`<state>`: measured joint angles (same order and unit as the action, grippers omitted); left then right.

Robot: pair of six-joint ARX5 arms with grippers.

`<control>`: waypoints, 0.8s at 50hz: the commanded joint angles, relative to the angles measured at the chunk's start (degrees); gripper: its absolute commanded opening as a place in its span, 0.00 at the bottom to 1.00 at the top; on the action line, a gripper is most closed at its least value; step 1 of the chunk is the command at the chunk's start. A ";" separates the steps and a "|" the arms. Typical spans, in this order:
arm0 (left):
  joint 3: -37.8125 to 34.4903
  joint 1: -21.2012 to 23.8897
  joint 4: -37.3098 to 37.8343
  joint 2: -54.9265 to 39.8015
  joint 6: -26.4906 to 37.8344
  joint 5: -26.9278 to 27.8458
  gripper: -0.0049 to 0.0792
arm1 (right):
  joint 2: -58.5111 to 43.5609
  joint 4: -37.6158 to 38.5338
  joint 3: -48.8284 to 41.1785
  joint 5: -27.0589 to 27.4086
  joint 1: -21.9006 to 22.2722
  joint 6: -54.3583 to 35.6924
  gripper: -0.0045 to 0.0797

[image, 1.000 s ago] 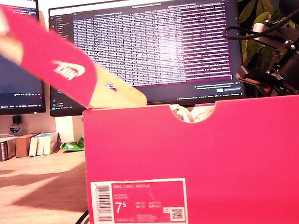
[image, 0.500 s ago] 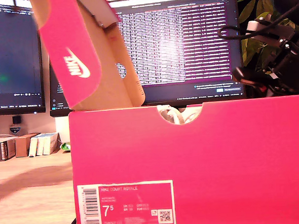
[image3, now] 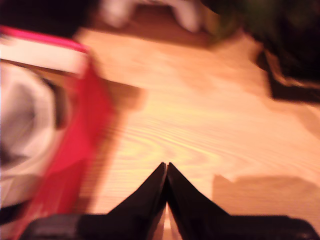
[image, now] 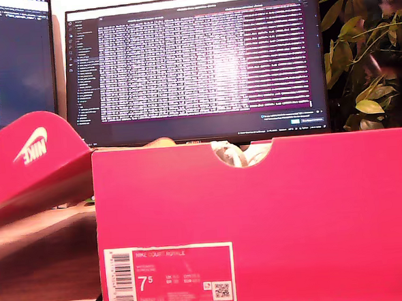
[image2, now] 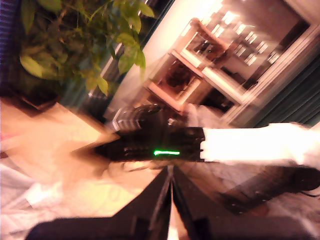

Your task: Close the red shoebox by pushing the lid with your left arm and holding the box in place with your right arm

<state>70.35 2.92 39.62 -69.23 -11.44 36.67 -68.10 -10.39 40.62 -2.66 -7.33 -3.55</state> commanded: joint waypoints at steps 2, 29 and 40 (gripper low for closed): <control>-0.96 -0.42 4.17 -1.07 4.24 -3.89 0.04 | -0.48 -0.52 -0.24 -0.42 -1.79 -0.37 0.04; -0.96 -5.79 6.69 -21.20 12.02 -13.77 0.04 | -4.13 -0.66 -0.24 -3.04 -3.91 -0.33 0.04; -0.96 -7.52 5.57 -28.65 13.05 -11.19 0.04 | -5.84 -0.15 -0.24 -6.29 -4.28 0.66 0.04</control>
<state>70.17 -4.05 45.56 -95.44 0.89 24.84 -72.42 -11.18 40.62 -8.36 -11.00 -3.07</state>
